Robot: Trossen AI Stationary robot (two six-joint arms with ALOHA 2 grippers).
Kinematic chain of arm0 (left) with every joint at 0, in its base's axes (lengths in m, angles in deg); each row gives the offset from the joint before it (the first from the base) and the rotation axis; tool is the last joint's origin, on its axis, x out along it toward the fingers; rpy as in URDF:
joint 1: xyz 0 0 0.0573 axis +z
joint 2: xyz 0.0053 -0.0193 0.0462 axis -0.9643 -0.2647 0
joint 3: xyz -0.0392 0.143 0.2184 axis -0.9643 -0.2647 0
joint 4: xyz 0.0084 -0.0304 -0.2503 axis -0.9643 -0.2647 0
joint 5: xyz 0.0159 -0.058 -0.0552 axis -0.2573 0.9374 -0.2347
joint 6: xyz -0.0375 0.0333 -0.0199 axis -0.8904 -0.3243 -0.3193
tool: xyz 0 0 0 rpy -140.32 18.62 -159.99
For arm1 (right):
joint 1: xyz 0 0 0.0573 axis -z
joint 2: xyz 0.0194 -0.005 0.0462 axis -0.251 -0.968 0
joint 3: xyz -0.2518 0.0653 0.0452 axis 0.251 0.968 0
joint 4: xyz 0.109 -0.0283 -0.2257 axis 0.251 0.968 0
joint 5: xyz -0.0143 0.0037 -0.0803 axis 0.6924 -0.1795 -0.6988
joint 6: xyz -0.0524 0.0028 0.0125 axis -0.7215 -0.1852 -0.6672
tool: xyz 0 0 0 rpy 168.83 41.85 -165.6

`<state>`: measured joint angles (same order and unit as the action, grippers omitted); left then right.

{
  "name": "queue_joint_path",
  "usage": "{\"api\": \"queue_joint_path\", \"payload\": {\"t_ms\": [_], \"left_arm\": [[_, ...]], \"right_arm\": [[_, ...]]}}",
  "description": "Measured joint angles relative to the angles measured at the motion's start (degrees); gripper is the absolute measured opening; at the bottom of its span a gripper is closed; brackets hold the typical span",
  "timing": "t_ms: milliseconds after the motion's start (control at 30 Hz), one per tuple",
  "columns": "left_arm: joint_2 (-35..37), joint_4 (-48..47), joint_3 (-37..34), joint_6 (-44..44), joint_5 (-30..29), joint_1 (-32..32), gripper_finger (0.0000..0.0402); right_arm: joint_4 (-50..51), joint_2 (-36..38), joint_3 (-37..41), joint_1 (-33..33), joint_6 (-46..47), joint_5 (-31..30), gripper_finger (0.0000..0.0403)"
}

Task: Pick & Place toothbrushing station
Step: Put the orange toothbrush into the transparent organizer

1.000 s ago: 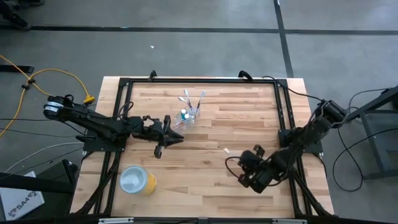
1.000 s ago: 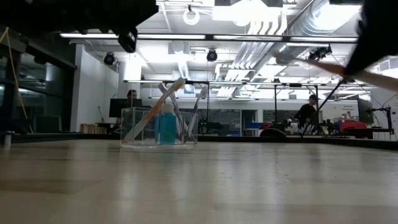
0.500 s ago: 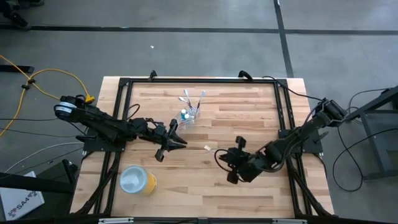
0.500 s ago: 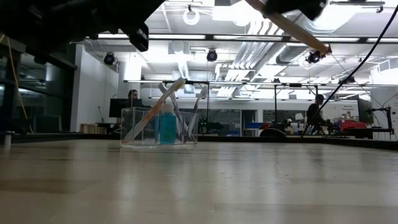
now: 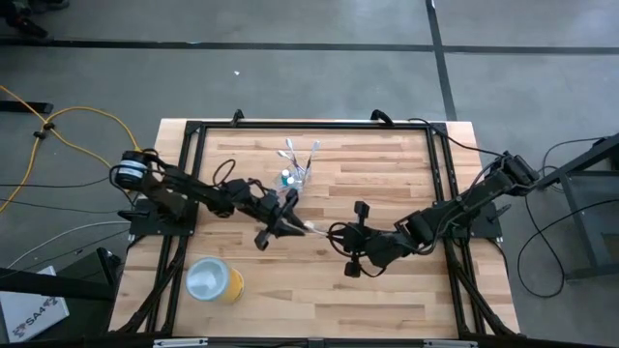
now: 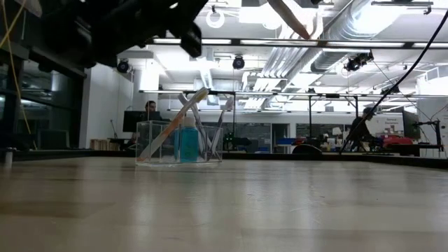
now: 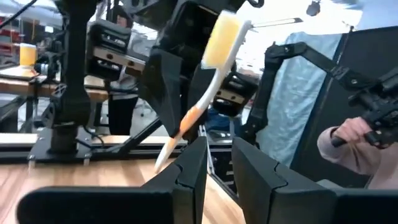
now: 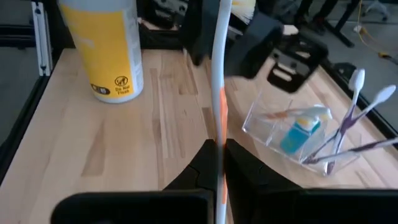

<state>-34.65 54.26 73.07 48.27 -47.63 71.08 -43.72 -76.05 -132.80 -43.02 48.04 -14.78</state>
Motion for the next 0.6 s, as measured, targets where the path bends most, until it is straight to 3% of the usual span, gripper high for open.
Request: {"api": "queue_joint_path", "payload": {"t_ms": [167,600], "left_arm": [[-2.2,0.0,3.3,2.9,1.1,0.1,0.0072],[-2.2,0.1,4.1,8.9,-3.5,0.8,0.0072]], "right_arm": [[-1.8,0.0,0.0,0.1,-1.9,0.0,0.0004],[-3.3,0.0,0.0,0.4,-3.9,0.1,0.0004]]}}
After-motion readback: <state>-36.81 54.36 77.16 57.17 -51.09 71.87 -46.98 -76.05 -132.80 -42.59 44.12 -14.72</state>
